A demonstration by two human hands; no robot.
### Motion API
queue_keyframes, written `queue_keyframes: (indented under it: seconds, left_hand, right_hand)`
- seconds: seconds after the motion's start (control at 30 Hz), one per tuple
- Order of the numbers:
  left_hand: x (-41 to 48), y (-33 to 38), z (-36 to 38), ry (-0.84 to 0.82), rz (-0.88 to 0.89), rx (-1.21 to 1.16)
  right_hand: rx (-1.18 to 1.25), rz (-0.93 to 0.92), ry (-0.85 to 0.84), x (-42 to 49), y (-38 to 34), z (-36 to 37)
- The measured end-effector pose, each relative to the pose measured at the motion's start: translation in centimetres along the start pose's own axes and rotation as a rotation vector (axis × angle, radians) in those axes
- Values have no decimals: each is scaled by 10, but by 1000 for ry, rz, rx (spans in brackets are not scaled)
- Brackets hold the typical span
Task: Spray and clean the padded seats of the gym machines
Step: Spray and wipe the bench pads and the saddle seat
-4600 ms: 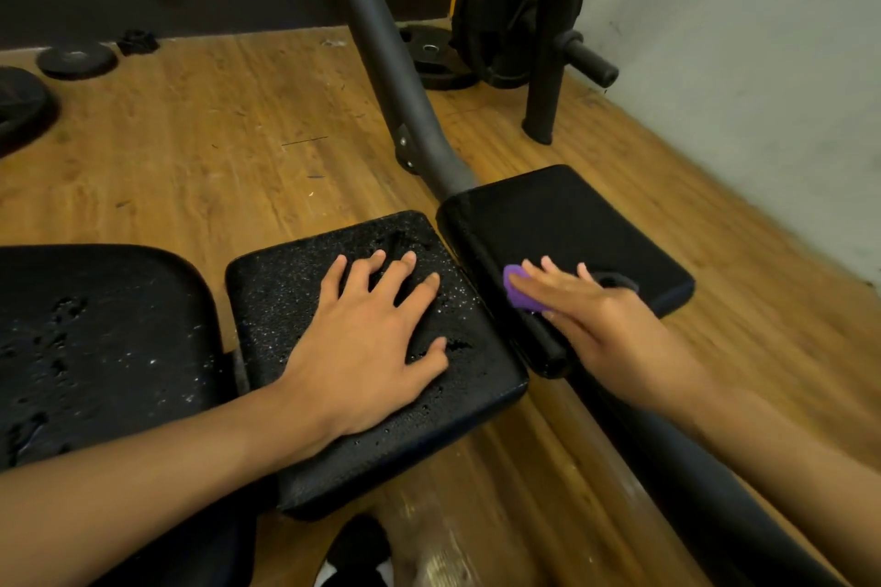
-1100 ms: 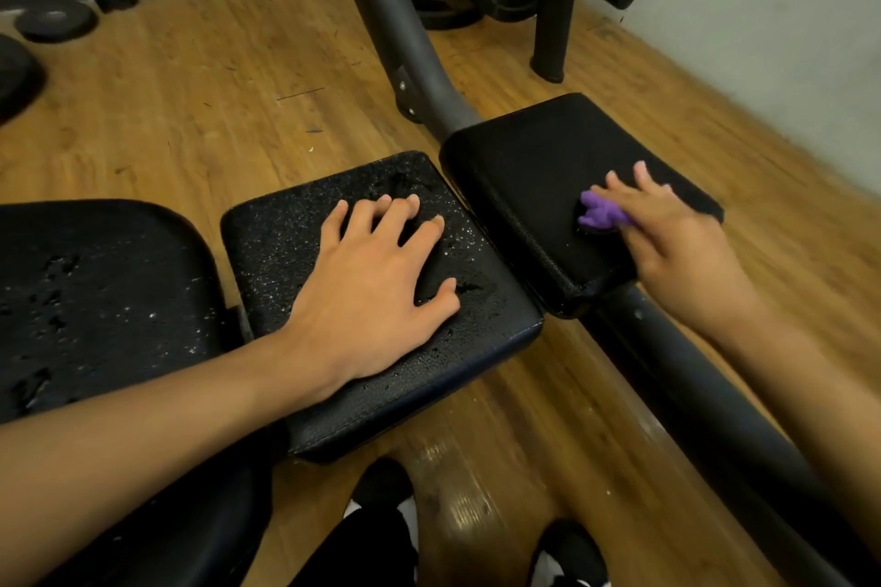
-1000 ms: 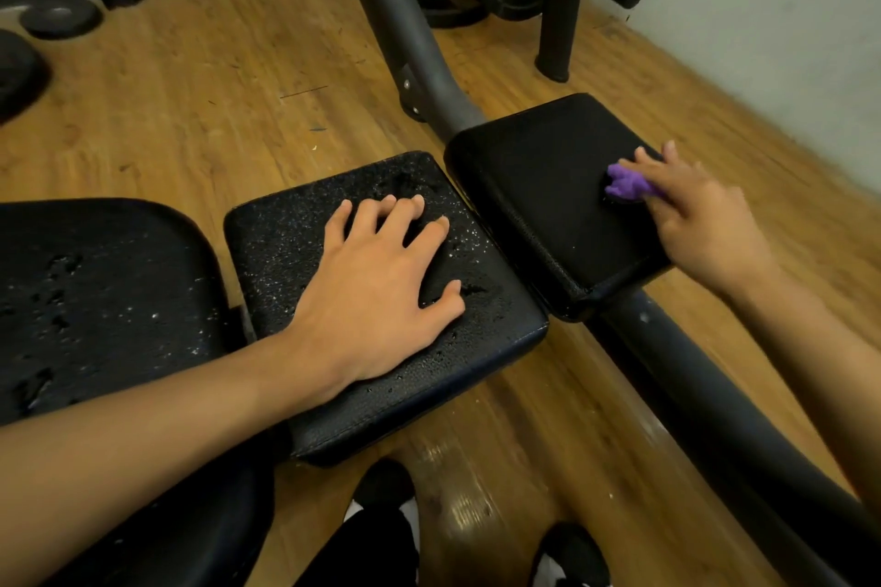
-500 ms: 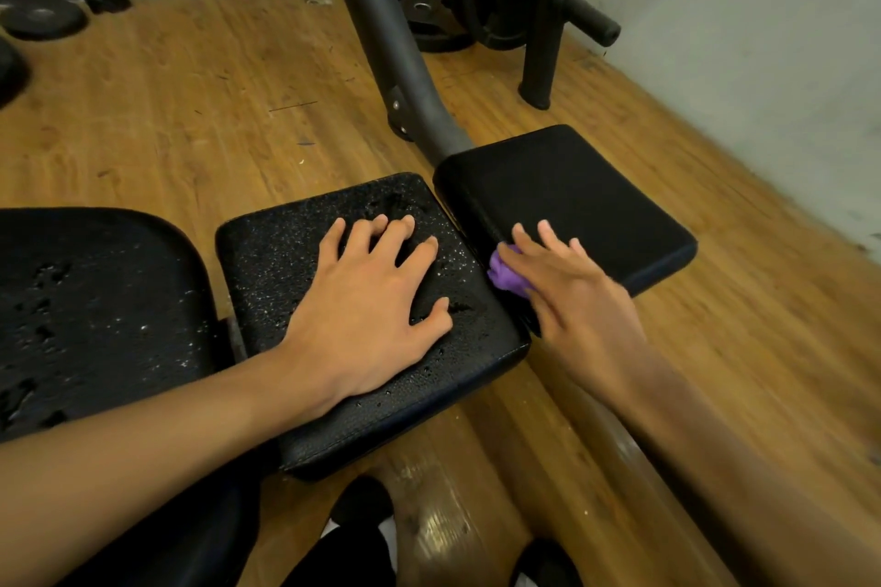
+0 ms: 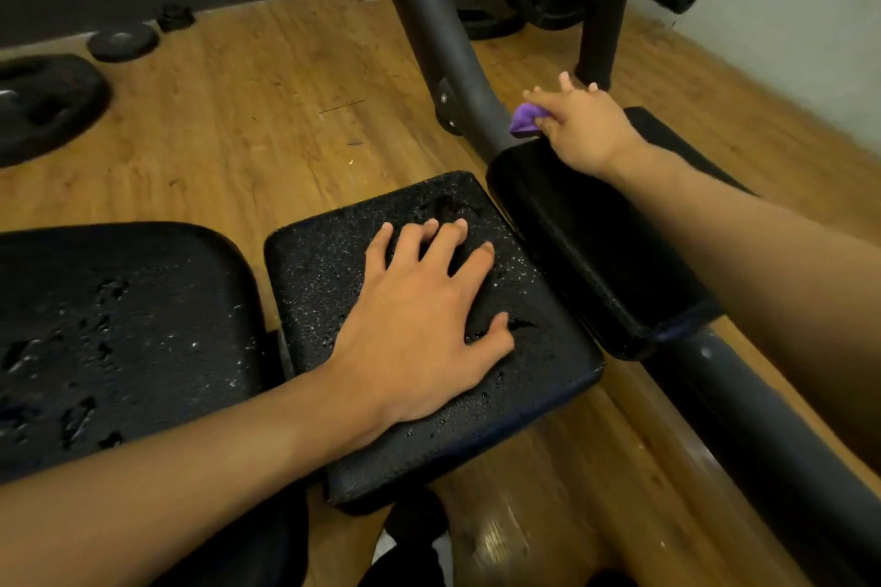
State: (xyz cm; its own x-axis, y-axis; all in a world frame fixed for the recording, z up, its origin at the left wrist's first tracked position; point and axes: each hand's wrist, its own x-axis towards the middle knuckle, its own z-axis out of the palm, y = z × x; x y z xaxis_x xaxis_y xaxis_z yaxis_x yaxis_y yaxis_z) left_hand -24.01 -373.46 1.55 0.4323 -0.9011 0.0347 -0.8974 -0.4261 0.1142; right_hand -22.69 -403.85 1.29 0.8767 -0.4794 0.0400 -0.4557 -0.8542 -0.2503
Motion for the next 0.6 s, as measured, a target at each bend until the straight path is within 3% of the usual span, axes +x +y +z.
queue_keyframes:
  seconds: [0.27,0.43,0.6]
  left_hand:
    - [-1,0,-2,-21,1,2]
    - [-4,1,-2,-17,-8,2]
    - [-2,2,-1,-18,-4,11]
  right_hand:
    - [127,-138,62,-112,-15,-1]
    - [115,-143,-42,-213,-27,-23]
    - [106,-192,-27,-218,-13,-24]
